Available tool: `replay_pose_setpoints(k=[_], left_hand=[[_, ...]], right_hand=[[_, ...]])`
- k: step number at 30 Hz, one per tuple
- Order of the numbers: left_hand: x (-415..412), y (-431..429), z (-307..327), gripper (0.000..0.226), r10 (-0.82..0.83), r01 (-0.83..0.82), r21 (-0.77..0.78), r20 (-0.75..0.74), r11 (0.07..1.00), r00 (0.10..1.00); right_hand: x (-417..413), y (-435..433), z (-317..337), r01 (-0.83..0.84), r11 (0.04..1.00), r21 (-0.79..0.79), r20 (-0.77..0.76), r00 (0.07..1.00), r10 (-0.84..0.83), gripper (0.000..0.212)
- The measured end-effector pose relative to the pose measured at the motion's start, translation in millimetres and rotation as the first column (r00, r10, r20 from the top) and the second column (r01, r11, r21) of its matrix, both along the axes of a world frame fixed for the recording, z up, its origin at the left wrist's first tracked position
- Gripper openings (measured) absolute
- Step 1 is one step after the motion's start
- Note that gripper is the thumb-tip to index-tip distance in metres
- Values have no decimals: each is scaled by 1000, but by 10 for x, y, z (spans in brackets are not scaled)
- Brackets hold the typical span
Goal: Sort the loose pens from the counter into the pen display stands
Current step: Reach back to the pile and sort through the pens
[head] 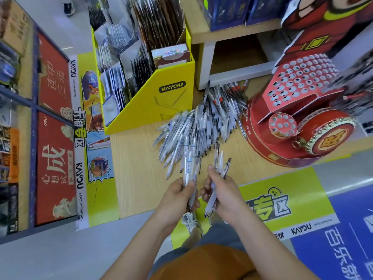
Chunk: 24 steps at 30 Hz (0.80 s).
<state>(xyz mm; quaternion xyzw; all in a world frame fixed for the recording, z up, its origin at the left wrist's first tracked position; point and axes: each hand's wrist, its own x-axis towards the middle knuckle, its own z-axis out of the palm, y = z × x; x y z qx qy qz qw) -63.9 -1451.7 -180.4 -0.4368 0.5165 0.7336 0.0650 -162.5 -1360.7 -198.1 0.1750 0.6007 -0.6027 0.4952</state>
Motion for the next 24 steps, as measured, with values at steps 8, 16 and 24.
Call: replay_pose_setpoints(k=[8, 16, 24], left_hand=[[-258, -20, 223, 14, -253, 271, -359, 98, 893, 962], [-376, 247, 538, 54, -540, 736, -635, 714, -233, 445], [-685, -109, 750, 18, -401, 266, -611, -92, 745, 912]], right_hand=[[34, -152, 184, -166, 986, -32, -327, 934, 146, 30], [-178, -156, 344, -11, 998, 54, -102, 995, 16, 43], [-518, 197, 471, 28, 959, -282, 55, 998, -13, 10]])
